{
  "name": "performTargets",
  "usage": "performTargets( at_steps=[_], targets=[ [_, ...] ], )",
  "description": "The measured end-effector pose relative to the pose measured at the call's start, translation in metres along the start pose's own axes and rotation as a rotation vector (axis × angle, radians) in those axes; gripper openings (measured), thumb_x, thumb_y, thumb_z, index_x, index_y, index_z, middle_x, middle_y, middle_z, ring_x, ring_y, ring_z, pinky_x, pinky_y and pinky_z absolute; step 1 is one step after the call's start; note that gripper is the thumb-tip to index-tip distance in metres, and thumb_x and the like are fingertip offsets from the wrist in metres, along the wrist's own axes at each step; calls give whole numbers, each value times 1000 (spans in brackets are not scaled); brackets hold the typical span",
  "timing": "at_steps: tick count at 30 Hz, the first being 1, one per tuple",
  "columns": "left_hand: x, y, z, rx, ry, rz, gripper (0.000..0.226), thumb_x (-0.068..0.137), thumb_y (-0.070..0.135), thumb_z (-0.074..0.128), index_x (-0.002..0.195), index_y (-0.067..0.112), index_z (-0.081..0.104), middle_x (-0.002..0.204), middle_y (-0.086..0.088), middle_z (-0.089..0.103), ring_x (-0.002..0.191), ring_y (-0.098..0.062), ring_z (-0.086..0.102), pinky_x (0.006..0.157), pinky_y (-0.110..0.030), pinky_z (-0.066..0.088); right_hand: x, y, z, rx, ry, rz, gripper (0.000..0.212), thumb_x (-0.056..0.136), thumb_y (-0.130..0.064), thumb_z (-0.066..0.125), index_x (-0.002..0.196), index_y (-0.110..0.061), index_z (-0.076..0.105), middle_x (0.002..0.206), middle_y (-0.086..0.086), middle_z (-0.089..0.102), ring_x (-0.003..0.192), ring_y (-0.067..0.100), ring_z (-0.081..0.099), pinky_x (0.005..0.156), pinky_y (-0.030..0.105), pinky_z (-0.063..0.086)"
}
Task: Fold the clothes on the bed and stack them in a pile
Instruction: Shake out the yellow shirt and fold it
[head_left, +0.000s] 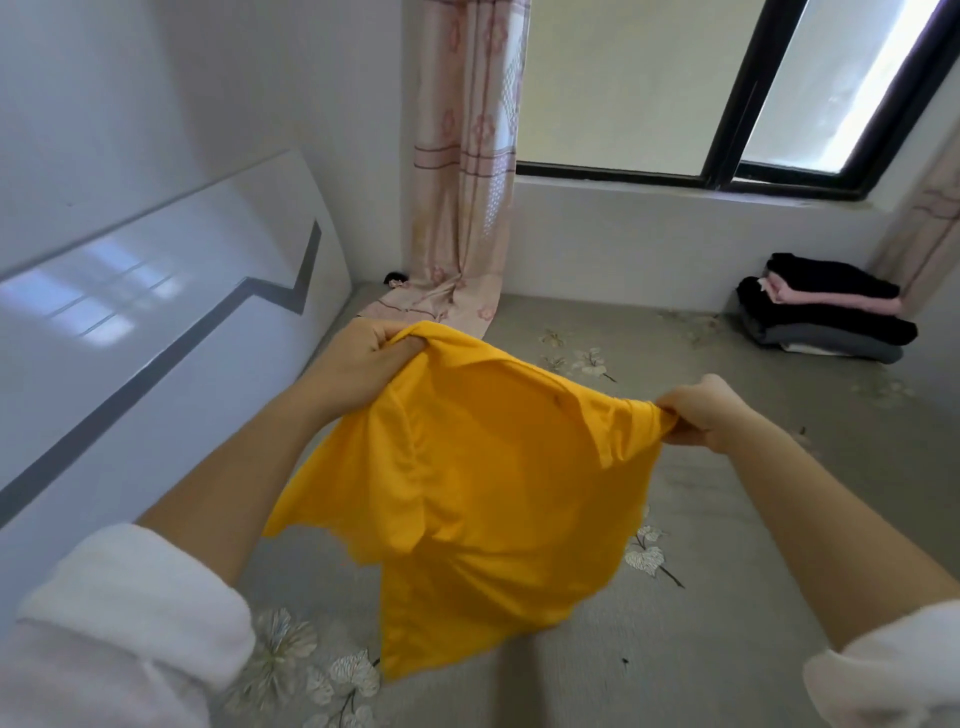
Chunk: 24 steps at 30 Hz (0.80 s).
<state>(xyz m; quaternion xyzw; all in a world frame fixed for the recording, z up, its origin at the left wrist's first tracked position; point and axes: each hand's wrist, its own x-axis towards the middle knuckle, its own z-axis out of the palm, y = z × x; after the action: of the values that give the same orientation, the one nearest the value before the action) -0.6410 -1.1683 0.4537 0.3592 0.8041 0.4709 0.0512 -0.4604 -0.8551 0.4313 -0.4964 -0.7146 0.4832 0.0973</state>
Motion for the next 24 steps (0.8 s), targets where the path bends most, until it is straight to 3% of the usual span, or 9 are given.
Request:
performTargets(
  at_steps=[3, 5, 8, 10, 12, 14, 17, 20, 24],
  targets=[
    [1, 5, 7, -43, -65, -71, 69, 76, 66, 47, 76, -1, 63, 62, -14, 56, 59, -20, 53, 55, -25, 42, 0, 10, 13, 164, -101, -4, 26, 96, 0, 41, 117, -12, 51, 107, 19, 53, 87, 29, 58, 57, 37, 55],
    [2, 11, 7, -103, -30, -175, 60, 72, 70, 45, 71, 11, 59, 61, 1, 57, 59, -14, 54, 56, -23, 42, -6, 13, 19, 456, -216, 22, 28, 97, -4, 40, 117, -7, 59, 106, 17, 55, 88, 25, 57, 71, 36, 53],
    [4, 13, -1, -191, -2, -321, 61, 74, 73, 40, 103, 24, 62, 87, 5, 64, 80, -15, 61, 60, -25, 45, -12, 16, 14, 812, -451, -49, 32, 83, -3, 41, 109, -3, 60, 105, 15, 56, 93, 24, 57, 84, 36, 48],
    [1, 10, -6, -233, -9, -368, 61, 75, 74, 40, 107, 27, 63, 93, 2, 68, 85, -20, 64, 62, -27, 48, -14, 20, 11, 616, -534, -222, 40, 70, 7, 47, 107, -3, 58, 103, 15, 55, 92, 26, 56, 85, 38, 47],
    [-3, 8, -12, -289, -52, -385, 59, 68, 76, 43, 101, 31, 65, 89, 1, 72, 84, -21, 67, 62, -30, 53, -14, 25, 14, 194, -422, -405, 38, 71, 16, 59, 100, -8, 63, 98, 17, 59, 87, 26, 57, 80, 38, 49],
    [-8, 8, -19, -362, -157, -373, 59, 58, 78, 54, 91, 31, 67, 81, 3, 74, 78, -22, 69, 57, -31, 56, -12, 27, 16, -40, -285, -517, 14, 75, -5, 76, 85, -10, 66, 78, 9, 62, 73, 17, 59, 69, 31, 51],
    [-10, 3, -35, -289, -361, -328, 72, 35, 76, 77, 90, 30, 70, 82, 5, 74, 72, -20, 72, 53, -26, 55, -5, 24, 10, -56, -233, -527, 46, 86, -41, 65, 78, 4, 67, 62, 5, 59, 55, 8, 56, 56, 21, 52],
    [-7, -3, -48, -58, -365, -316, 79, 36, 74, 75, 101, 30, 64, 82, 11, 73, 76, -19, 71, 52, -22, 54, 2, 14, -4, -80, -138, -521, 64, 94, -48, 49, 67, 8, 62, 49, 6, 58, 41, 10, 53, 45, 19, 48],
    [14, -18, -58, 157, -191, -283, 38, 72, 63, 58, 88, 29, 68, 78, 6, 69, 70, -16, 65, 52, -18, 46, 18, -9, -17, -58, 3, -517, 62, 96, -51, 43, 51, -9, 48, 37, 3, 48, 30, 13, 40, 34, 20, 35]
  ],
)
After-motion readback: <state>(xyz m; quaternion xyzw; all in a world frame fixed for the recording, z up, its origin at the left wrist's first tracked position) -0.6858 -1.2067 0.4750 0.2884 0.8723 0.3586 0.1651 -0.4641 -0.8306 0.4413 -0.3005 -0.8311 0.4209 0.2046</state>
